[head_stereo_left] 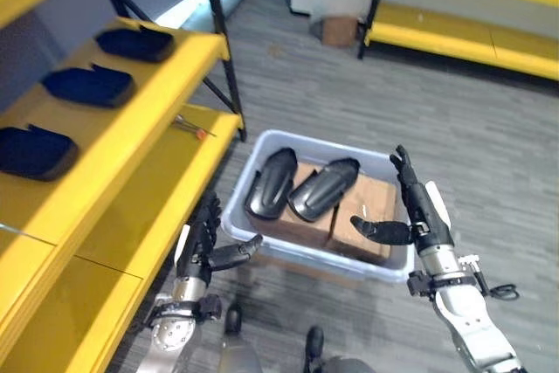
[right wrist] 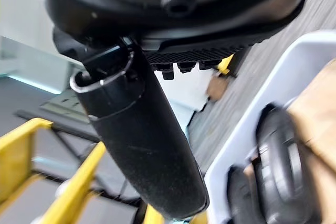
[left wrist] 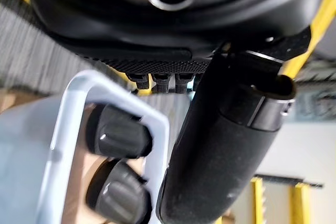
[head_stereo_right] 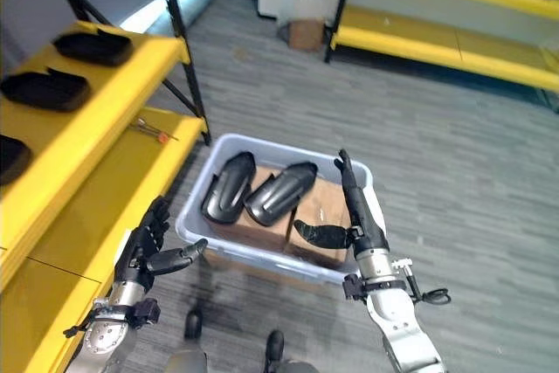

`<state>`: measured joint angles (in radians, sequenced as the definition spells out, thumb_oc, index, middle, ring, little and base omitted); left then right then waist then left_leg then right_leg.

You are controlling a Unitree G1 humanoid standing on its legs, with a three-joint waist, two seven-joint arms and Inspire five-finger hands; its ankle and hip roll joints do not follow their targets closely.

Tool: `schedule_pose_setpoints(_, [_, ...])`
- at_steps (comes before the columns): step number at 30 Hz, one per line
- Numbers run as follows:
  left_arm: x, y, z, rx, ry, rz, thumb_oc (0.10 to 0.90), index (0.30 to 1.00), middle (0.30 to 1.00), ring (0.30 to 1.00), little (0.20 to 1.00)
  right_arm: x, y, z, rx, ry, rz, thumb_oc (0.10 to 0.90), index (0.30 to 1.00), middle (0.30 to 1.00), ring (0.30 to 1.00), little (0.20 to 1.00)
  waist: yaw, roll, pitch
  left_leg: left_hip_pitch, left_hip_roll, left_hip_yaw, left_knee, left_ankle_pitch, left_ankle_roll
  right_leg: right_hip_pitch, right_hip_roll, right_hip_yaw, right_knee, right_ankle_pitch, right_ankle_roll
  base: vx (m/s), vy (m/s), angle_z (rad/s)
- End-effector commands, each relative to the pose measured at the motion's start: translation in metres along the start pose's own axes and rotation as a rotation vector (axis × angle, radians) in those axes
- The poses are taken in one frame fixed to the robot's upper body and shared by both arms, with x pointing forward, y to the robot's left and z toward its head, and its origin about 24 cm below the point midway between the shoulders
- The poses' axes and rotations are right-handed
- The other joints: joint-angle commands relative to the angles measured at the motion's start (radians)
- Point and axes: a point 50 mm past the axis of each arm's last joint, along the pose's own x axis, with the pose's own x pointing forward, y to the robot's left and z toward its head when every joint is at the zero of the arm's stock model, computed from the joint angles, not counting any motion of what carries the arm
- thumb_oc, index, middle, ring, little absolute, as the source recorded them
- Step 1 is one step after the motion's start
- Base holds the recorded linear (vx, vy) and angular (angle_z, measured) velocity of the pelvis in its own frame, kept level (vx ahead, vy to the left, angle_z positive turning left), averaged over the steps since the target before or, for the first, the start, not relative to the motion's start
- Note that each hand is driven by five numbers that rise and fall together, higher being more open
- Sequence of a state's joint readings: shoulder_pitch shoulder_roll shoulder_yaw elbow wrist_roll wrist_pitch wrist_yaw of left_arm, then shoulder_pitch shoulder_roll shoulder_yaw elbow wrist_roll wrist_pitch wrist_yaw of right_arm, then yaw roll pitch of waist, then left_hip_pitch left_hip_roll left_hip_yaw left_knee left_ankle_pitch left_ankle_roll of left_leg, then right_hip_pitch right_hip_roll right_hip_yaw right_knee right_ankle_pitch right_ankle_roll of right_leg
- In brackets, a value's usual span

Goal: Move parts from the plastic box to the shelf.

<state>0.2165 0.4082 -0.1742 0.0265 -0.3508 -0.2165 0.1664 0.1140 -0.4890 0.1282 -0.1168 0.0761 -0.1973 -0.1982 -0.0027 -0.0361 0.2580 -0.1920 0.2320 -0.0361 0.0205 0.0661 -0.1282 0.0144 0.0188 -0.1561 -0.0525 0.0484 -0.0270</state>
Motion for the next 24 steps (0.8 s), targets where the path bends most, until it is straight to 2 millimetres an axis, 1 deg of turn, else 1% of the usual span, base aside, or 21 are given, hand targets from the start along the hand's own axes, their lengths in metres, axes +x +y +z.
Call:
schedule_pose_setpoints(1, [0.014,0.003,0.063,-0.007,-0.329,-0.021,0.9,1.0,1.0,1.0,1.0,0.015,-0.022,0.049,-0.042,-0.289,-0.108,0.9,1.0,1.0,1.0,1.0,0.0,-0.005,-0.055,0.028,-0.047,0.044,0.068,0.0,0.034,-0.009,-0.151,0.033,0.047,-0.049,0.14,0.06,0.319,-0.43])
schedule_pose_setpoints(3, [0.016,0.009,0.073,0.015,-0.367,-0.003,0.9,1.0,1.0,1.0,1.0,0.024,-0.018,0.053,-0.051,-0.303,-0.101,0.9,1.0,1.0,1.0,1.0,-0.005,-0.014,-0.019,-0.001,-0.075,0.108,0.074,-0.017,0.054,-0.086,-0.193,0.083,0.049,-0.008,0.164,-0.04,0.304,-0.71])
schedule_pose_setpoints(4, [0.016,0.01,0.073,0.016,-0.369,-0.002,0.9,1.0,1.0,1.0,1.0,0.025,-0.017,0.053,-0.051,-0.305,-0.101,0.9,1.0,1.0,1.0,1.0,-0.004,-0.015,-0.021,-0.004,-0.075,0.111,0.076,-0.017,0.055,-0.091,-0.194,0.086,0.05,-0.007,0.164,-0.11,0.191,-0.76])
schedule_pose_setpoints(5, [0.018,0.011,0.078,0.028,-0.392,0.008,0.9,1.0,1.0,1.0,1.0,0.03,-0.015,0.056,-0.052,-0.318,-0.102,0.9,1.0,1.0,1.0,1.0,-0.005,-0.017,0.003,-0.031,-0.086,0.123,0.087,-0.02,0.057,-0.126,-0.208,0.088,0.05,0.009,0.169,-0.08,0.115,-0.66])
schedule_pose_setpoints(7, [0.021,0.01,0.083,0.042,-0.415,0.013,0.9,1.0,1.0,1.0,1.0,0.036,-0.011,0.059,-0.051,-0.331,-0.099,0.9,1.0,1.0,1.0,1.0,-0.005,-0.02,0.022,-0.057,-0.099,0.123,0.103,-0.029,0.064,-0.151,-0.222,0.093,0.051,0.02,0.176,-0.07,0.119,-0.08])
schedule_pose_setpoints(9, [0.023,0.007,0.084,0.029,-0.421,0.025,0.9,1.0,1.0,1.0,1.0,0.044,-0.001,0.064,-0.039,-0.349,-0.082,0.9,1.0,1.0,1.0,1.0,0.0,-0.025,0.048,-0.084,-0.113,0.128,0.112,-0.033,0.073,-0.178,-0.233,0.1,0.048,0.04,0.186,-0.05,0.082,0.15])
schedule_pose_setpoints(14, [0.026,0.004,0.087,0.024,-0.434,0.026,0.9,1.0,1.0,1.0,1.0,0.052,0.008,0.068,-0.036,-0.359,-0.064,0.9,1.0,1.0,1.0,1.0,0.007,-0.028,0.068,-0.117,-0.121,0.127,0.122,-0.031,0.074,-0.205,-0.241,0.096,0.048,0.052,0.19,-0.02,0.022,0.03])
schedule_pose_setpoints(16, [0.027,0.001,0.089,0.017,-0.44,0.023,0.9,1.0,1.0,1.0,1.0,0.058,0.02,0.072,-0.026,-0.371,-0.039,0.9,1.0,1.0,1.0,1.0,0.017,-0.033,0.084,-0.133,-0.125,0.122,0.122,-0.028,0.078,-0.217,-0.243,0.092,0.045,0.057,0.191,-0.02,0.02,0.11])
schedule_pose_setpoints(18, [0.028,0.001,0.09,0.012,-0.445,0.031,0.9,1.0,1.0,1.0,1.0,0.061,0.023,0.075,-0.028,-0.382,-0.037,0.9,1.0,1.0,1.0,1.0,0.021,-0.034,0.095,-0.144,-0.127,0.116,0.125,-0.026,0.079,-0.222,-0.244,0.085,0.048,0.059,0.191,-0.02,0.009,0.1])
schedule_pose_setpoints(24, [0.031,-0.001,0.094,0.015,-0.459,0.04,0.9,1.0,1.0,1.0,1.0,0.069,0.035,0.083,-0.09,-0.418,-0.013,0.9,1.0,1.0,1.0,1.0,0.041,-0.036,0.122,-0.166,-0.133,0.101,0.131,-0.025,0.082,-0.232,-0.248,0.074,0.048,0.064,0.191,-0.02,0.008,0.08])
